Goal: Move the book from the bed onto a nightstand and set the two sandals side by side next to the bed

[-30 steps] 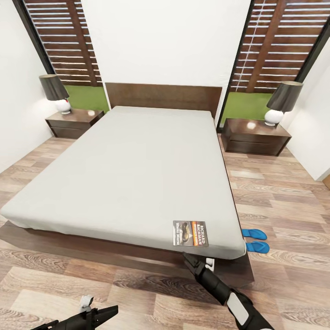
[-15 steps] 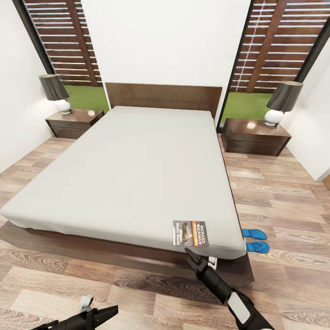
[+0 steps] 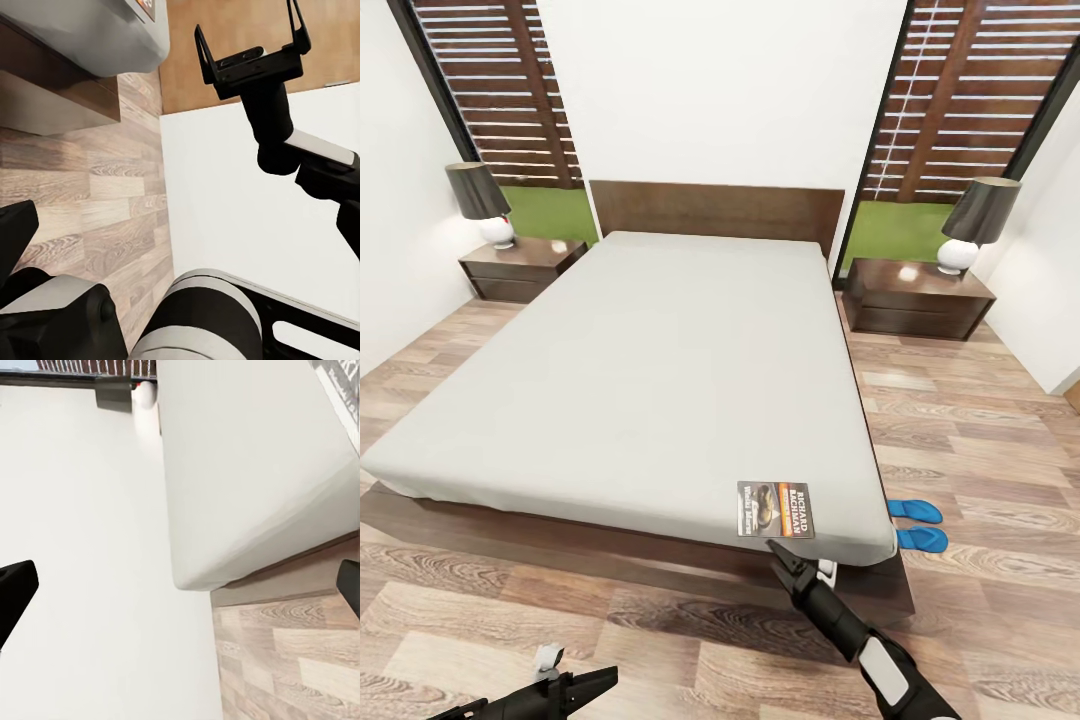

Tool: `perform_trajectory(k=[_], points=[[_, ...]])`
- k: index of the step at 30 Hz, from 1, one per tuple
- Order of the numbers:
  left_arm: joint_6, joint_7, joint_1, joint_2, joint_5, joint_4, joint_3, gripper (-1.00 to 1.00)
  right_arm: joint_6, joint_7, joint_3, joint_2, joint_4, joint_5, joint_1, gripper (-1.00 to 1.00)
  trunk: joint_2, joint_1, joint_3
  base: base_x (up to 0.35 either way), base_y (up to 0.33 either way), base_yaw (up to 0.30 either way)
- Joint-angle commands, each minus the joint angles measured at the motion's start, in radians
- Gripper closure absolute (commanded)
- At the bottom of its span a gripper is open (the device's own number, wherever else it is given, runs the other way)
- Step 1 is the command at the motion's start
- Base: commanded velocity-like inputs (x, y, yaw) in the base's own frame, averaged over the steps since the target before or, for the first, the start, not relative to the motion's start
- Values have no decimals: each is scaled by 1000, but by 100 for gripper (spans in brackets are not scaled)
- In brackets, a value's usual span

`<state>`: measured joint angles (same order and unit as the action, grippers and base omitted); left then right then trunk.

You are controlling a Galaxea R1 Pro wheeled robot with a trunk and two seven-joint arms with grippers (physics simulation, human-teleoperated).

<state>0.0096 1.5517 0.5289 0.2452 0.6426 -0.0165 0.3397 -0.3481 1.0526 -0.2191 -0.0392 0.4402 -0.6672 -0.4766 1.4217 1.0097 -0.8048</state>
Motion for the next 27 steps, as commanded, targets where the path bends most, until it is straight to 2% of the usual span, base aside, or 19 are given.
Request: perform_trajectory(k=[1, 6, 27], points=[[1, 2, 0, 0, 8, 0, 8, -100, -9, 2, -8, -1, 0, -2, 0, -100, 0, 0, -1, 0, 0, 0], [1, 2, 0, 0, 8, 0, 8, -100, -9, 3, -31, -1, 0, -2, 0, -100, 0, 0, -1, 0, 0, 0], [1, 2, 0, 0, 8, 0, 8, -100, -9, 3, -35, -1, 0, -2, 0, -100, 147, 80, -66, 0, 0, 0]])
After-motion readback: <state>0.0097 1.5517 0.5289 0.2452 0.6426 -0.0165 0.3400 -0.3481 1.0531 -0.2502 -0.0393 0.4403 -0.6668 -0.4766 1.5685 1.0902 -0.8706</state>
